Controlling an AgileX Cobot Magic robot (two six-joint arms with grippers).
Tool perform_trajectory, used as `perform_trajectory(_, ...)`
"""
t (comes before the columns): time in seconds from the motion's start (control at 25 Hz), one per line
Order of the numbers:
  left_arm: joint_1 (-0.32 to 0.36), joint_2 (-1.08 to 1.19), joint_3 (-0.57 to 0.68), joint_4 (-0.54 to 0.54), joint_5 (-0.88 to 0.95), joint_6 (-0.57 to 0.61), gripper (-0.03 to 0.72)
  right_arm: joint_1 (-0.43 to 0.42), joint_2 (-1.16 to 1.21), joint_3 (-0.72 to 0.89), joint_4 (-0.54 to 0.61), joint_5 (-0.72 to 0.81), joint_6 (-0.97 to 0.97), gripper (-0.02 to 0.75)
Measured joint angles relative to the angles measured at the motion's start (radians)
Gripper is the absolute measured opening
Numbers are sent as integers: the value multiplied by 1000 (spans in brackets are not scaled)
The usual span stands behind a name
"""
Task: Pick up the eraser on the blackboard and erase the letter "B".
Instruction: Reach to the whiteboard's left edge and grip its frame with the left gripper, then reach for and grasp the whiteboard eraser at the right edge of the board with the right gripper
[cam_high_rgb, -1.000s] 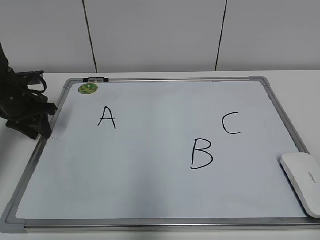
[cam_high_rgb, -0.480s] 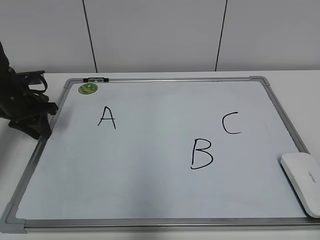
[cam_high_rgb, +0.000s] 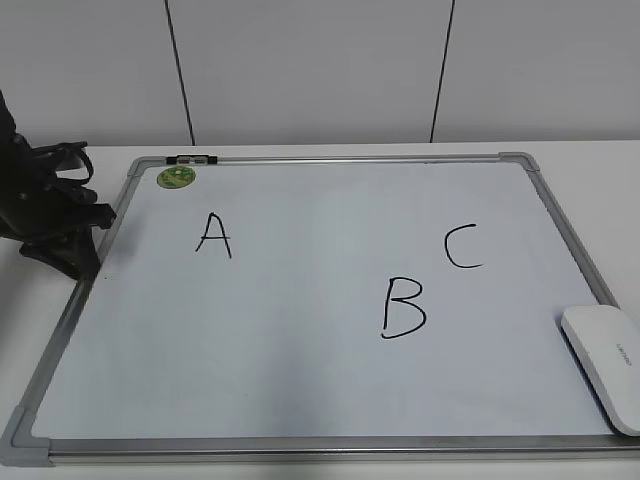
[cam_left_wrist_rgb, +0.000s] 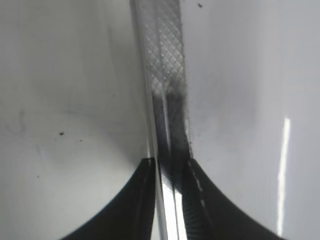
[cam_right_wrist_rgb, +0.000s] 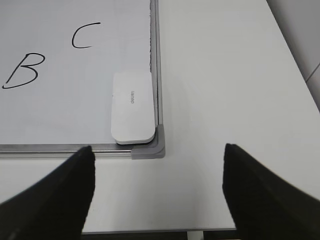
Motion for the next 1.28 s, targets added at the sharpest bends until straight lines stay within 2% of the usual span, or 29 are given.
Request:
perform_trajectory(0.64,7,15,-12,-22,23,0,125,0,0,0,0,0,0,589)
perform_trajectory(0.88,9,15,-13,-28,25,-2,47,0,0,0,0,0,0,589)
perform_trajectory(1.28,9,15,-13,-30,27,-5,44,0,0,0,5,0,0,589)
